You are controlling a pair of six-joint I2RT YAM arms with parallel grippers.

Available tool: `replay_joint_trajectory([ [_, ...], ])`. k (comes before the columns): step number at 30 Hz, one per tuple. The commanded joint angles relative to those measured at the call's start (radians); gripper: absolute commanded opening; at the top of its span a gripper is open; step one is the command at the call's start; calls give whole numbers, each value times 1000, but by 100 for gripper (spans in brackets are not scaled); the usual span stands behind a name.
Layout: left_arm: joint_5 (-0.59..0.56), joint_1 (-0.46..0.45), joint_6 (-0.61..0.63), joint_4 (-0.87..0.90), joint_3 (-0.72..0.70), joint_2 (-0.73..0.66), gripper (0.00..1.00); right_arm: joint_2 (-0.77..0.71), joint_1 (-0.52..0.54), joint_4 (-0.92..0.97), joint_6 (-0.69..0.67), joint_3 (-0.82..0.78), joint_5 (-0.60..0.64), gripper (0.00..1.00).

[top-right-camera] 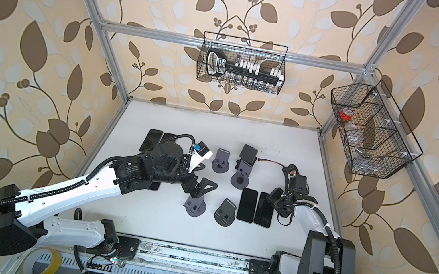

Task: Remove the phone from the phone stand
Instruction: Rotate the phone at the middle-right of the table.

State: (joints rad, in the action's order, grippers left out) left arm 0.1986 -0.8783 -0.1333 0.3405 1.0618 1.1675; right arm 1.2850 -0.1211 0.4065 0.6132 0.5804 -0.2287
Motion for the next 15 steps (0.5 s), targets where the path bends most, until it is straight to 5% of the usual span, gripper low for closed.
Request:
replay_joint_trajectory([
  [1,-34,-8,20,-22,-9,-47,99,-21,-4,3,7,-11,-29,56],
  [15,-191,-8,40,-88,-85,-154,99,-98,-5,61,13,67,-25,57],
])
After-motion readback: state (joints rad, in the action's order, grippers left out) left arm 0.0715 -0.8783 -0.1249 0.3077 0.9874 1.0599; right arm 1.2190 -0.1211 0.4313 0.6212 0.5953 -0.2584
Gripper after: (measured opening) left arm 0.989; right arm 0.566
